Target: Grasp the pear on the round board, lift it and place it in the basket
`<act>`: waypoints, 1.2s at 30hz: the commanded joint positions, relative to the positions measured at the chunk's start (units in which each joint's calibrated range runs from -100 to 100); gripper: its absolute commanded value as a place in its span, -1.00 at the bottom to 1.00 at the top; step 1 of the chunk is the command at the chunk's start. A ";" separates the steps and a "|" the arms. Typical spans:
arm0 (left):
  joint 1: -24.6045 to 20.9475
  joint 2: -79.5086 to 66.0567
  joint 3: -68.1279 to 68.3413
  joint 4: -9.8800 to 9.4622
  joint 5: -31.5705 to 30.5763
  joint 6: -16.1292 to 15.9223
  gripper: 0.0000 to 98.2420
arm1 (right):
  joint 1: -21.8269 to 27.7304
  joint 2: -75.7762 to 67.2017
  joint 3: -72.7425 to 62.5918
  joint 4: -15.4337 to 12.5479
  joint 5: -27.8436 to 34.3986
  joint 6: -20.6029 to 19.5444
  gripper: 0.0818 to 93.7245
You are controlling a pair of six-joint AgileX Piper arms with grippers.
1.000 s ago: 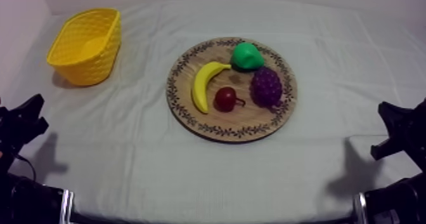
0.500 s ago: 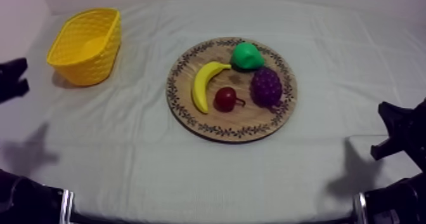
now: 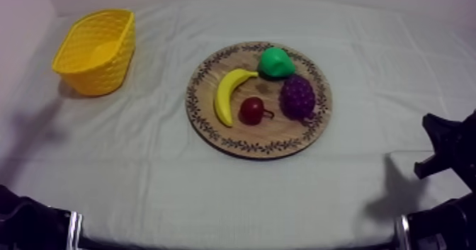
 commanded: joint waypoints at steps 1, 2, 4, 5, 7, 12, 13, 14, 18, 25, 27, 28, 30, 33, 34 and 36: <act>3.63 8.34 -15.33 -0.62 2.01 0.13 -1.00 | 0.00 -0.01 -0.01 0.00 0.00 0.00 -0.99; 4.59 10.15 -17.65 -0.75 2.89 0.08 -1.00 | 0.00 -0.01 -0.01 0.00 0.00 0.00 -0.99; 6.39 13.55 -21.35 -0.90 4.40 -0.07 -1.00 | 0.00 -0.01 -0.01 0.00 0.00 0.00 -0.99; 7.26 15.11 -22.67 -0.98 4.93 -0.15 -1.00 | 0.00 -0.01 -0.01 0.00 0.00 0.00 -0.99; 8.91 17.92 -24.47 -1.09 5.60 -0.42 -1.00 | 0.00 -0.01 -0.01 0.00 0.00 0.00 -0.99; 13.39 25.73 -28.42 -1.16 7.25 -1.33 -1.00 | 0.00 -0.01 -0.01 0.00 0.00 0.00 -0.99; 14.42 27.41 -29.15 -1.29 7.41 -1.47 -1.00 | 0.00 -0.01 -0.01 0.00 0.00 0.00 -0.99; 15.41 29.06 -29.80 -1.44 7.47 -1.63 -1.00 | 0.00 -0.01 -0.01 0.00 0.00 0.00 -0.99; 18.83 35.68 -32.68 -1.93 7.69 -2.64 -1.00 | 0.00 -0.01 -0.01 0.00 0.00 0.00 -0.99; 22.72 46.83 -38.95 -3.00 10.44 -4.24 -0.93 | 0.00 -0.01 -0.01 0.00 0.00 0.00 -0.99; 23.56 50.05 -40.71 -3.21 11.06 -4.69 -0.91 | 0.00 -0.01 -0.01 0.00 0.00 0.00 -0.99; 24.04 51.75 -41.64 -3.44 11.29 -4.88 -0.91 | 0.00 -0.01 -0.01 0.00 0.00 0.00 -0.99; 24.96 55.08 -43.37 -4.21 11.56 -5.04 -0.91 | 0.00 -0.01 -0.01 0.00 0.00 0.00 -0.99; 25.83 59.60 -45.49 -5.35 11.76 -5.27 -0.91 | 0.00 -0.01 -0.01 0.00 0.00 0.00 -0.99; 26.02 60.97 -46.19 -5.73 11.92 -5.39 -0.90 | 0.00 -0.01 -0.01 0.00 0.00 0.00 -0.99; 26.34 63.44 -47.75 -6.47 12.40 -5.63 -0.87 | 0.00 -0.01 -0.01 0.00 0.00 0.00 -0.99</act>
